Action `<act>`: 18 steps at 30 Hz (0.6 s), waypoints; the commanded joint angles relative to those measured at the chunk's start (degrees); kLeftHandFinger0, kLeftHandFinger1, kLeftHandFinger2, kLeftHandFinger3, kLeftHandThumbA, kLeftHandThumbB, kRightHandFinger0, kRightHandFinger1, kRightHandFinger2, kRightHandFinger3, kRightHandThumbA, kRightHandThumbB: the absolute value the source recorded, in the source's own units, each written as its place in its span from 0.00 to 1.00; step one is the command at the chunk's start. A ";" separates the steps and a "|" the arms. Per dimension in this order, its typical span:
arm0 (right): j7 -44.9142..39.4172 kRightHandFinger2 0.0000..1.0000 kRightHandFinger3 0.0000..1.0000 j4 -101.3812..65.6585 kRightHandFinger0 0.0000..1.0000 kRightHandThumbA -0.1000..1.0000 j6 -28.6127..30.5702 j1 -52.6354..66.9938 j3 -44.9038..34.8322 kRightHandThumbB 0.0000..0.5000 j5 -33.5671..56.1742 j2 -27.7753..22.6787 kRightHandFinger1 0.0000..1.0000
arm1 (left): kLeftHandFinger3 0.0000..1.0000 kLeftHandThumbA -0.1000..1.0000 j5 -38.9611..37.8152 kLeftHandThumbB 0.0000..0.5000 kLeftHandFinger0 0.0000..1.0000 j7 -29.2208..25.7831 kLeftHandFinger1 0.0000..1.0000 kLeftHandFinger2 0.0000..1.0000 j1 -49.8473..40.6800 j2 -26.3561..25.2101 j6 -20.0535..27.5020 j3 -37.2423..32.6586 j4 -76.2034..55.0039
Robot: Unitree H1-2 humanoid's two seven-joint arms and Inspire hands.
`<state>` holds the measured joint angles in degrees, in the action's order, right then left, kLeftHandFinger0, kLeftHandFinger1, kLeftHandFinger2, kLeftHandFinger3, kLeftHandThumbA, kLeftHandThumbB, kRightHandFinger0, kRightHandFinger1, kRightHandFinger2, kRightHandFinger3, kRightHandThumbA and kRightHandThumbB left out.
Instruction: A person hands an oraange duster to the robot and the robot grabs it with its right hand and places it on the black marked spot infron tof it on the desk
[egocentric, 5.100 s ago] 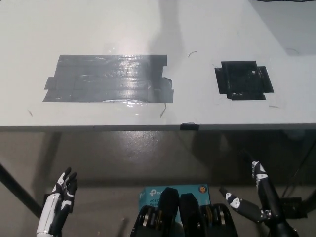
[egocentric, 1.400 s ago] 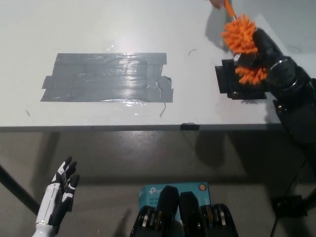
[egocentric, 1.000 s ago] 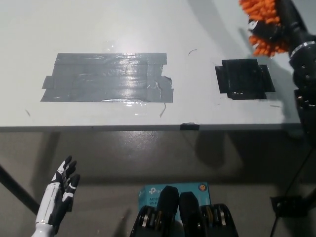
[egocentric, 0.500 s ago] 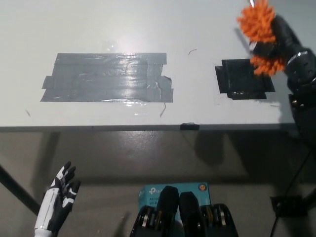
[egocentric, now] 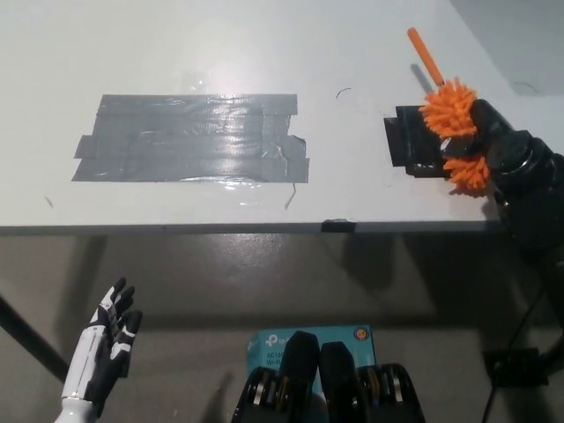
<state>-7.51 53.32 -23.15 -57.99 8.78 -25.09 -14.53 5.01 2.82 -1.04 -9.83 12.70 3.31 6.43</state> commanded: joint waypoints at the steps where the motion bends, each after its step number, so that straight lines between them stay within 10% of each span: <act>1: -2.93 1.00 1.00 0.92 1.00 0.65 -0.71 -6.20 2.41 0.66 0.13 -0.86 1.00 | 1.00 0.87 0.05 0.28 0.95 -0.25 1.00 1.00 0.25 -1.13 0.99 0.28 -1.36; 8: 0.00 1.00 1.00 -5.69 1.00 0.88 -1.16 -4.66 5.28 0.94 -2.00 -1.62 1.00 | 1.00 0.89 0.75 0.30 0.93 -0.57 1.00 1.00 0.47 -1.13 0.95 0.27 -1.47; 18: 6.28 1.00 1.00 -20.12 1.00 0.98 -1.40 -2.93 2.38 0.97 -2.74 -2.75 1.00 | 1.00 0.91 0.67 0.38 0.92 -0.44 1.00 1.00 1.39 -1.33 1.03 0.31 -1.17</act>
<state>-6.89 41.72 -24.40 -59.54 13.16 -26.01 -15.09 5.38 2.79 -0.86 -9.89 12.71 3.31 6.44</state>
